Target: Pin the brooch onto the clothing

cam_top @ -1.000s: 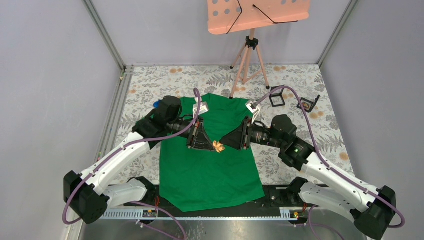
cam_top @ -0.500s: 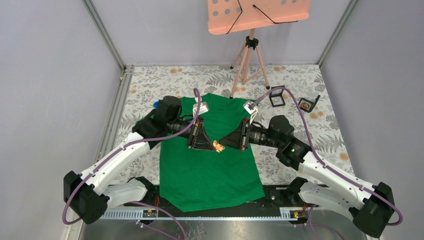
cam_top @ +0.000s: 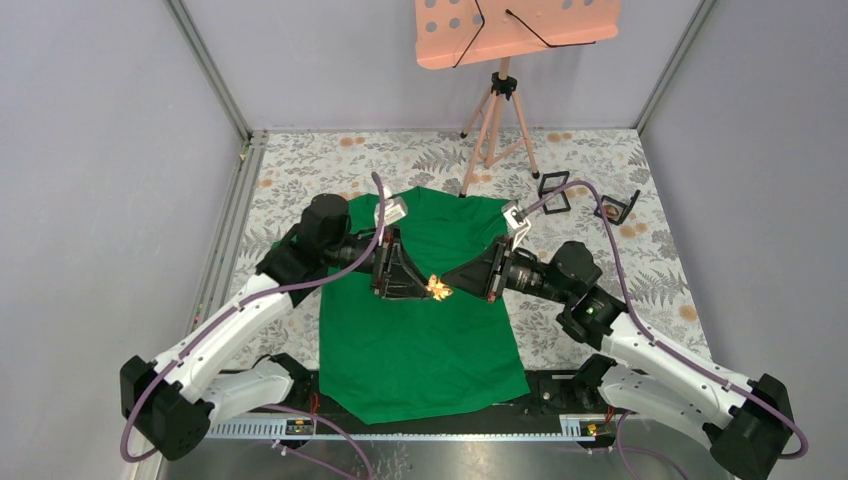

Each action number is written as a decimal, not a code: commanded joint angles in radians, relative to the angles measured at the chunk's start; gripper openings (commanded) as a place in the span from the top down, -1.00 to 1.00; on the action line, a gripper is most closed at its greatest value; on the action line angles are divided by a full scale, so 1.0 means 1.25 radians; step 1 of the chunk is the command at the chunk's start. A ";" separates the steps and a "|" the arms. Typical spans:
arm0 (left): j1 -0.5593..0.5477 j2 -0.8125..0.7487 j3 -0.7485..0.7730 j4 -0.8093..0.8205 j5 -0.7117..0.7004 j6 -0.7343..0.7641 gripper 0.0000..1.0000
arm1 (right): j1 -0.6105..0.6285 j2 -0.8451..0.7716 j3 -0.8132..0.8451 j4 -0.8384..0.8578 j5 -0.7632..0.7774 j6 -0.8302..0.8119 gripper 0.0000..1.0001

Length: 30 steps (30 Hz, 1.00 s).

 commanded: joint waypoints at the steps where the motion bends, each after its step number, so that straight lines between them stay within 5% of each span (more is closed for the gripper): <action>1: 0.019 -0.072 -0.035 0.183 -0.010 -0.069 0.02 | 0.002 -0.046 -0.020 0.139 0.058 0.021 1.00; 5: 0.036 -0.111 -0.093 0.346 -0.019 -0.164 -0.30 | 0.002 -0.065 -0.035 0.173 0.099 0.019 1.00; 17: 0.046 -0.101 -0.153 0.577 -0.003 -0.341 -0.35 | 0.006 -0.042 -0.010 0.186 0.113 0.008 1.00; 20: 0.046 -0.098 -0.152 0.574 -0.004 -0.340 -0.27 | 0.011 -0.034 -0.002 0.181 0.110 0.003 1.00; 24: 0.046 -0.085 -0.148 0.565 -0.001 -0.343 0.14 | 0.015 -0.029 0.000 0.182 0.110 0.003 1.00; 30: 0.046 -0.077 -0.146 0.552 -0.004 -0.340 0.21 | 0.017 -0.029 0.002 0.182 0.106 0.005 1.00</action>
